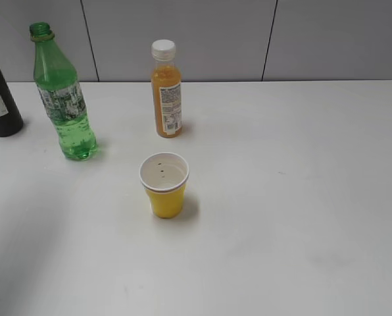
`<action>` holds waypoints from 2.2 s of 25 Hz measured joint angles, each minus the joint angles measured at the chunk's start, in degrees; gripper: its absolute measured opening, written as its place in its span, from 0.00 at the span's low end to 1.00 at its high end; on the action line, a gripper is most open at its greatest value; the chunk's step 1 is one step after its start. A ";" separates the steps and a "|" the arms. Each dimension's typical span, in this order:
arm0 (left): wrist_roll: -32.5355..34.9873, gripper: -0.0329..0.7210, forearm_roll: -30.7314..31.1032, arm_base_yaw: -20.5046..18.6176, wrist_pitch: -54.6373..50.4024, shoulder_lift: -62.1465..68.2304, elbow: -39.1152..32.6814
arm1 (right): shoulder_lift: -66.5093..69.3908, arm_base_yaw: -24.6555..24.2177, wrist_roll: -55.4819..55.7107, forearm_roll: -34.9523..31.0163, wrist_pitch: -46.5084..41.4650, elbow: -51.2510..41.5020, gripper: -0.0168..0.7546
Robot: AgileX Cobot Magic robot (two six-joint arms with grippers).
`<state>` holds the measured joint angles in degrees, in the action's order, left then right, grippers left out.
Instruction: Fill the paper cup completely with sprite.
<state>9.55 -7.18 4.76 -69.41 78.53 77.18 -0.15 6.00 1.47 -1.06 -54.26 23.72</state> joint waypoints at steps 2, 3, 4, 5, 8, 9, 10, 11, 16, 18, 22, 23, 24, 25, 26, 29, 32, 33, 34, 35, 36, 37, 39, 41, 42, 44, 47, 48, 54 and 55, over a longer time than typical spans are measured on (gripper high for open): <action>-0.07 0.80 0.12 0.00 -0.03 -3.59 -2.51 | 0.00 0.00 0.00 0.00 0.00 0.00 0.79; -0.07 0.80 0.38 0.00 -0.08 -5.65 -4.14 | 0.00 0.00 0.00 0.00 0.00 0.00 0.79; -0.07 0.80 0.76 0.00 -0.24 -7.69 -5.83 | 0.00 0.00 0.00 0.00 0.00 0.00 0.79; -0.07 0.80 1.26 0.00 -0.24 -9.40 -7.31 | 0.00 0.00 0.00 0.00 0.00 0.00 0.79; -0.57 0.79 4.08 0.00 -0.29 -15.11 -12.74 | 0.00 0.00 0.00 0.00 0.00 0.00 0.79; -1.21 0.79 5.31 0.00 -0.29 -16.73 -14.73 | 0.00 0.00 0.00 0.00 0.00 0.00 0.79; -1.77 0.79 6.32 0.00 -0.35 -18.75 -16.63 | 0.00 0.00 0.00 0.00 0.00 0.00 0.79; -2.49 0.79 7.18 0.00 -0.35 -20.81 -18.43 | 0.00 0.00 0.00 0.00 0.00 0.00 0.79; -3.51 0.78 7.98 0.00 0.53 -30.75 -26.13 | 0.00 0.00 0.00 0.00 0.00 0.00 0.79; -3.56 0.78 7.98 0.00 1.61 -35.15 -29.12 | 0.00 0.00 0.00 0.00 0.00 0.00 0.79; -3.56 0.78 7.55 0.00 4.63 -43.75 -34.80 | 0.00 0.00 0.00 0.00 0.00 0.00 0.79; -3.56 0.78 7.18 0.00 5.37 -45.53 -35.97 | 0.00 0.00 0.00 0.00 0.00 0.00 0.79; -3.56 0.78 7.18 0.00 6.03 -47.64 -37.35 | 0.00 0.00 0.00 0.00 0.00 0.00 0.79; -3.56 0.78 6.86 0.00 6.49 -49.72 -38.73 | 0.00 0.00 0.00 0.00 0.00 0.00 0.79; -3.56 0.78 6.71 0.00 6.96 -51.63 -39.88 | 0.00 0.00 0.00 0.00 0.00 0.00 0.79; -3.56 0.78 5.88 0.00 7.91 -56.59 -43.42 | 0.00 0.00 0.00 0.00 0.00 0.00 0.79; -3.56 0.78 4.41 0.00 8.85 -61.08 -45.94 | 0.00 0.00 0.00 0.00 0.00 0.00 0.79; -3.56 0.78 3.91 0.00 9.33 -62.67 -46.70 | 0.00 0.00 0.00 0.00 0.00 0.00 0.79; -3.56 0.78 3.40 0.00 9.48 -63.95 -47.53 | 0.00 0.00 0.00 0.00 0.00 0.00 0.79; -3.56 0.78 3.08 0.00 9.48 -65.34 -48.05 | 0.00 0.00 0.00 0.00 0.00 0.00 0.79; -3.56 0.78 3.00 0.00 9.48 -66.75 -48.30 | 0.00 0.00 0.00 0.00 0.00 0.00 0.79; -3.56 0.78 2.88 0.00 9.48 -67.94 -48.37 | 0.00 0.00 0.00 0.00 0.00 0.00 0.79; -3.56 0.78 2.78 0.00 9.72 -70.66 -48.37 | 0.00 0.00 0.00 0.00 0.00 0.00 0.79; -3.56 0.78 2.69 0.00 9.77 -73.30 -48.37 | 0.00 0.00 0.00 0.00 0.00 0.00 0.79; -3.56 0.78 2.64 0.00 9.82 -74.72 -48.37 | 0.00 0.00 0.00 0.00 0.00 0.00 0.79; -3.56 0.78 2.64 0.00 9.82 -77.46 -48.37 | 0.00 0.00 0.00 0.00 0.00 0.00 0.79; -3.56 0.78 2.64 0.00 9.80 -78.82 -48.37 | 0.00 0.00 0.00 -0.06 0.00 0.00 0.79; -3.56 0.78 2.64 0.00 9.80 -78.81 -48.37 | 0.00 0.00 0.00 -0.06 0.00 0.00 0.79; -3.56 0.78 2.63 0.00 9.85 -78.81 -48.37 | 0.00 0.00 0.00 -0.06 0.00 0.00 0.79; -3.56 0.78 2.63 0.00 9.85 -78.81 -48.37 | 0.00 0.00 0.00 -0.06 0.00 0.00 0.79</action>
<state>5.99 -4.55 4.76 -59.56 -0.28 28.81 -0.15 6.00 1.47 -1.12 -54.26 23.72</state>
